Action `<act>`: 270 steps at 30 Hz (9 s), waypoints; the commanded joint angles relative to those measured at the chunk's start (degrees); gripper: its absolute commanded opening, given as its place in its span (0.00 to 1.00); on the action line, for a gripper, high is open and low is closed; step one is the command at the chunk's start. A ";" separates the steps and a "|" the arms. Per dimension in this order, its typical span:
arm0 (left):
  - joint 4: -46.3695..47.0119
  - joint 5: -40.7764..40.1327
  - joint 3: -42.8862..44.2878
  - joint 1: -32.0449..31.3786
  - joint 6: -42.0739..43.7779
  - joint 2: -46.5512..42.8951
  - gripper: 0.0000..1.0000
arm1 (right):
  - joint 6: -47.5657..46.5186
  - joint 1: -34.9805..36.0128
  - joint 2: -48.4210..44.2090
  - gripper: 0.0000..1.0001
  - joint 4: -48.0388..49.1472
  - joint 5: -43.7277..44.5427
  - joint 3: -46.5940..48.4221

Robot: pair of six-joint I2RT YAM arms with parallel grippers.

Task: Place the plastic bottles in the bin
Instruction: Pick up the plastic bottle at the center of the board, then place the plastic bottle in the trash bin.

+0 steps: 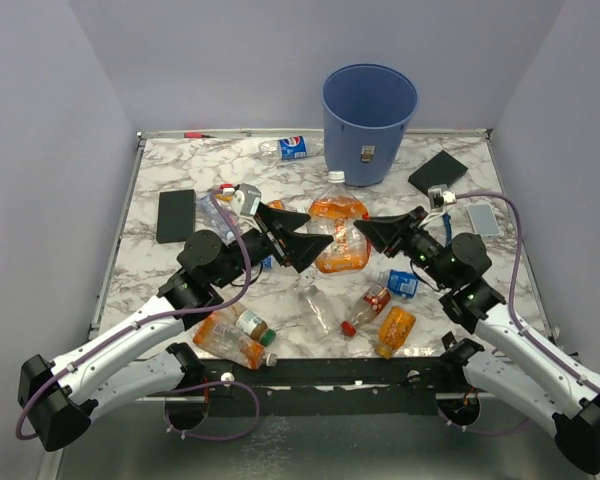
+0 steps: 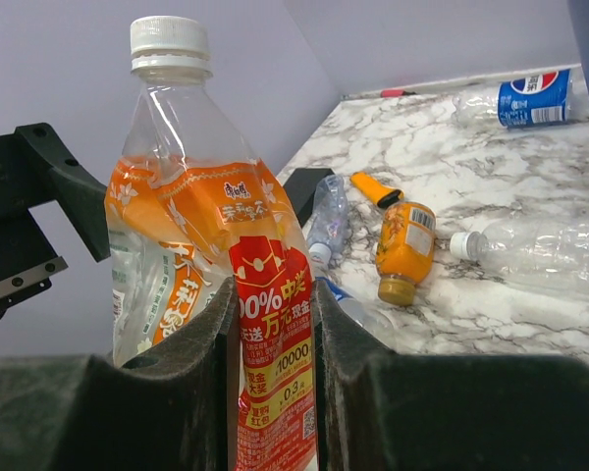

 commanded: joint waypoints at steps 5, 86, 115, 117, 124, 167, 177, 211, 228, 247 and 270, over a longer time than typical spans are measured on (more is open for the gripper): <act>1.20 4.20 -1.86 0.08 -4.50 2.06 0.99 | 1.86 0.44 -3.33 0.01 8.55 -3.90 -0.07; -3.56 -8.18 -9.49 1.15 32.19 -3.19 0.08 | -11.04 1.83 21.64 0.82 -39.49 -8.14 51.12; -1.88 -7.69 -11.13 0.50 28.70 -2.22 0.04 | -12.76 14.59 39.64 0.71 -41.90 4.27 61.17; -1.88 -7.69 -11.13 0.44 28.78 -2.23 0.04 | -13.19 14.68 40.13 0.62 -42.56 5.27 61.32; -1.88 -8.02 -11.07 0.32 28.44 -2.14 0.05 | -14.34 14.77 40.55 0.30 -43.52 7.20 60.58; 0.77 -19.21 -13.55 0.37 25.32 -9.82 0.99 | -26.11 4.66 44.20 0.01 -45.44 40.08 96.60; -0.42 -24.22 -14.30 0.37 27.13 -10.58 0.99 | -14.65 -9.39 41.91 0.01 -16.97 39.88 77.07; -0.04 -22.07 -13.95 0.32 27.75 -5.93 0.99 | -13.41 -17.05 66.22 0.01 -10.52 33.75 79.43; 0.14 -21.19 -13.87 0.33 27.84 -5.30 0.99 | -8.76 -17.00 74.48 0.01 -29.30 20.99 84.80; 0.19 -20.35 -13.70 0.31 27.64 -4.26 0.99 | -8.39 -17.04 76.81 0.73 -42.61 18.42 95.95; -2.49 -35.37 -12.99 0.18 26.31 -3.99 0.99 | -2.92 -6.00 22.23 0.70 -24.95 11.78 37.54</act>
